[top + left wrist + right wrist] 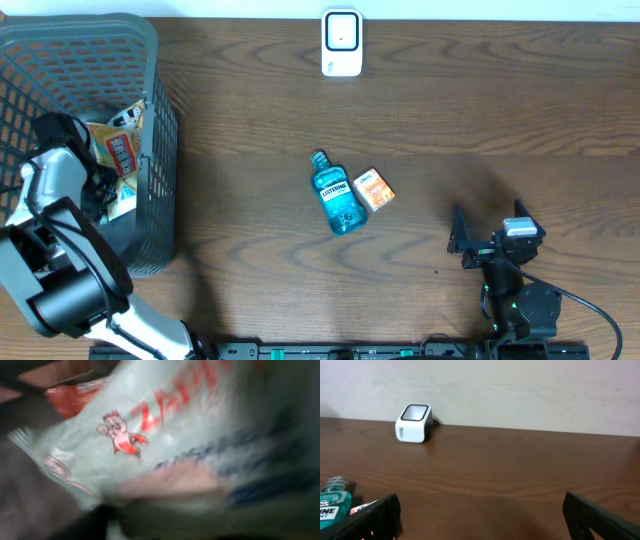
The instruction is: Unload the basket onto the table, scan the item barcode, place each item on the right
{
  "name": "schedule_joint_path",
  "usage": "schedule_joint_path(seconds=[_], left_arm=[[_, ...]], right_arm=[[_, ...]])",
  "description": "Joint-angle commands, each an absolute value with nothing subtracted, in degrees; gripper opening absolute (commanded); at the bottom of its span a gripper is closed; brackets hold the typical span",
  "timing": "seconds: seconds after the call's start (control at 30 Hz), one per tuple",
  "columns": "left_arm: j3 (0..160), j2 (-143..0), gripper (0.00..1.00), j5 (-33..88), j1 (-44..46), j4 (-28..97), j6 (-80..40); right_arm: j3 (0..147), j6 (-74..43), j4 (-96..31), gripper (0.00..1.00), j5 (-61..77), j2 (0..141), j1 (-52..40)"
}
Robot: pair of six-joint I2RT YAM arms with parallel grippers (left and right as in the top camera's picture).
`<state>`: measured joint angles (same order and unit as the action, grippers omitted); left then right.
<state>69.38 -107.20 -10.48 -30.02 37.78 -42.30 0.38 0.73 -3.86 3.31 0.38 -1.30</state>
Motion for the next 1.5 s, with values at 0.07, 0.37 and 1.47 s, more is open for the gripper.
schedule_joint_path(seconds=[0.07,0.37,1.47], left_arm=[[68.47,-112.46,0.08,-10.09,-30.2,38.39,-41.87],[68.6,-111.11,0.07,-10.02,-29.93,38.83,-41.85],[68.6,-73.97,0.07,-10.07,-18.04,38.61,-38.98]], right_arm=[[0.32,1.56,-4.08,0.99,3.33,0.4,-1.21],[0.32,1.58,-4.08,0.99,3.33,0.4,-1.21],[0.32,1.58,-4.08,0.99,3.33,0.4,-1.21]])
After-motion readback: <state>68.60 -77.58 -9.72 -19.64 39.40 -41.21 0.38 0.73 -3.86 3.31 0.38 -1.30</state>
